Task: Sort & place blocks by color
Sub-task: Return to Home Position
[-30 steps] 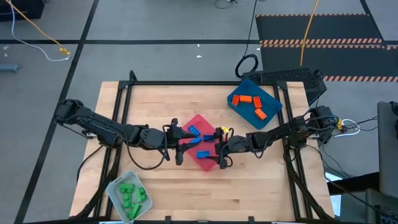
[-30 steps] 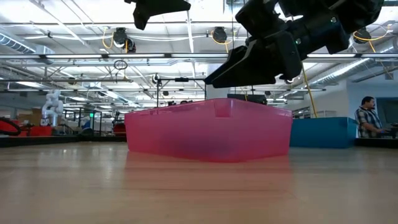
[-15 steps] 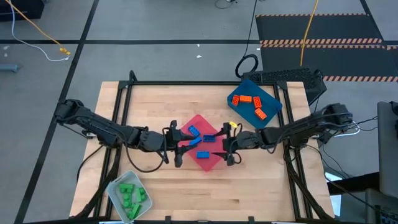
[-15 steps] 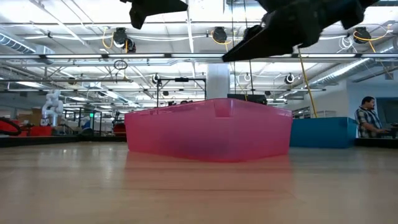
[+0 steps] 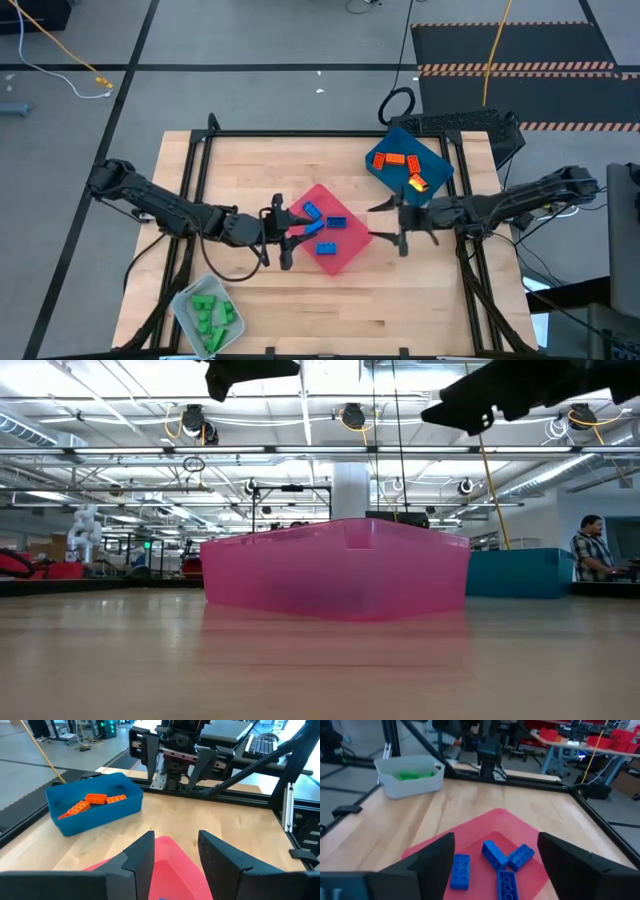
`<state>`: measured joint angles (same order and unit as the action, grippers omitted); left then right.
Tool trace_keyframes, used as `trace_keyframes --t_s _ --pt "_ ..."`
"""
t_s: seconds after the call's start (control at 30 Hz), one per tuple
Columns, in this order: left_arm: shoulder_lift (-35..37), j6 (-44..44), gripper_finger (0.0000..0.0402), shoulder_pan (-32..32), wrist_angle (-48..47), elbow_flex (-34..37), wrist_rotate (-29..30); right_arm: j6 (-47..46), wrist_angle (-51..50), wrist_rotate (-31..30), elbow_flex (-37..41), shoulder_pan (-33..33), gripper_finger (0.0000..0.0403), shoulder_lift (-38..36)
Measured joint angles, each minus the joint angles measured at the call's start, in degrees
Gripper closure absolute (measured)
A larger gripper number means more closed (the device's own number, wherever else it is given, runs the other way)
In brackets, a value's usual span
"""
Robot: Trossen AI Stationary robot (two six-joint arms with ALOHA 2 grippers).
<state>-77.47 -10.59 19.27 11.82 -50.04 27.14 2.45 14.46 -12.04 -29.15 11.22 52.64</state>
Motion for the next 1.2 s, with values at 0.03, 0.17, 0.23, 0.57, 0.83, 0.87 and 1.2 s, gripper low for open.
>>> trace_keyframes --t_s 0.03,0.17,0.23,0.57,0.83,0.87,1.2 --pt "0.0 0.04 0.025 -0.02 0.0 0.0 0.02 -0.22 0.88 -0.07 1.17 -0.02 0.0134 -1.14" --pt "-0.35 0.17 0.025 -0.09 -0.15 0.0 0.0 -0.46 1.6 -0.2 4.16 -0.02 0.0192 -3.81" --pt "-0.35 0.2 0.025 -0.1 -0.05 0.0 0.01 -0.78 1.23 -0.18 4.85 -0.13 0.0238 -4.08" --pt "-0.35 -0.24 0.025 -0.11 -0.21 0.0 0.06 -3.47 -6.86 0.27 4.9 -0.04 0.0396 -4.71" --pt "-0.35 -0.52 0.025 0.0 -0.07 0.0 1.51 -4.63 -9.75 0.2 4.9 -0.04 0.0402 -8.65" --pt "-0.35 -0.49 0.025 0.0 -0.07 0.0 1.51 -4.66 -10.1 0.16 4.9 -0.04 0.0402 -9.16" --pt "-0.35 -0.53 0.025 0.0 -0.02 0.0 1.51 -6.29 -13.8 0.1 4.9 -0.02 0.0403 -11.18"
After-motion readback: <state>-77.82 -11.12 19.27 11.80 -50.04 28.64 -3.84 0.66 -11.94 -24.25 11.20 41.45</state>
